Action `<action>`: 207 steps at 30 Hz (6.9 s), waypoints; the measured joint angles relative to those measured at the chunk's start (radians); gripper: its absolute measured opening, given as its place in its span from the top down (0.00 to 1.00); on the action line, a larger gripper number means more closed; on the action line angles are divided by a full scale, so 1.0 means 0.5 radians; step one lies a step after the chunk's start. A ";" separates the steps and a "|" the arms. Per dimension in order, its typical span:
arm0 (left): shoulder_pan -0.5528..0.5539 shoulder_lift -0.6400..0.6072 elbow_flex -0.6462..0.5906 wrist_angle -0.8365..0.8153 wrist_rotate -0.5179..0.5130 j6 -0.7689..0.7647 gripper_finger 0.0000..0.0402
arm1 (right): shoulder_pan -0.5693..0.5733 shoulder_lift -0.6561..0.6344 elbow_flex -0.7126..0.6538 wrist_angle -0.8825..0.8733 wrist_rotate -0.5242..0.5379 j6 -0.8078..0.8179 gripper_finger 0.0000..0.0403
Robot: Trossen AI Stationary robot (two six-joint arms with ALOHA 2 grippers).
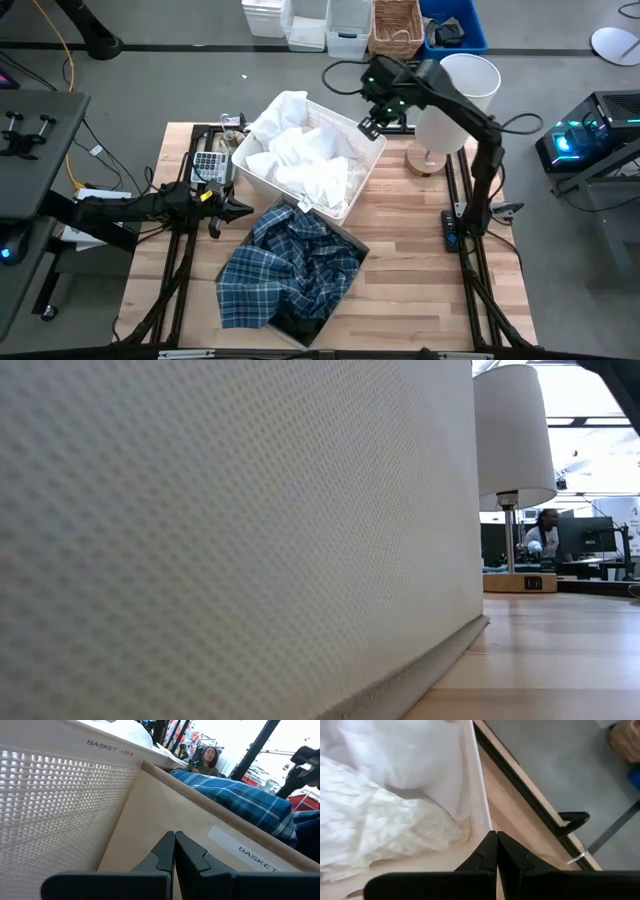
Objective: Sort clothes
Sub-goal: Return to Home Position, then adjust the white bin
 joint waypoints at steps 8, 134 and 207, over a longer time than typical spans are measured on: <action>0.000 0.000 0.000 -0.001 0.001 -0.002 1.00 | 0.097 -0.259 -0.047 0.048 0.221 -0.011 1.00; 0.000 0.000 0.000 0.000 0.000 -0.002 1.00 | -0.093 -1.052 -2.343 2.621 -0.256 0.577 0.66; -0.001 0.000 0.000 0.000 0.000 -0.002 1.00 | 0.456 -0.490 -2.004 3.246 -1.189 -0.568 1.00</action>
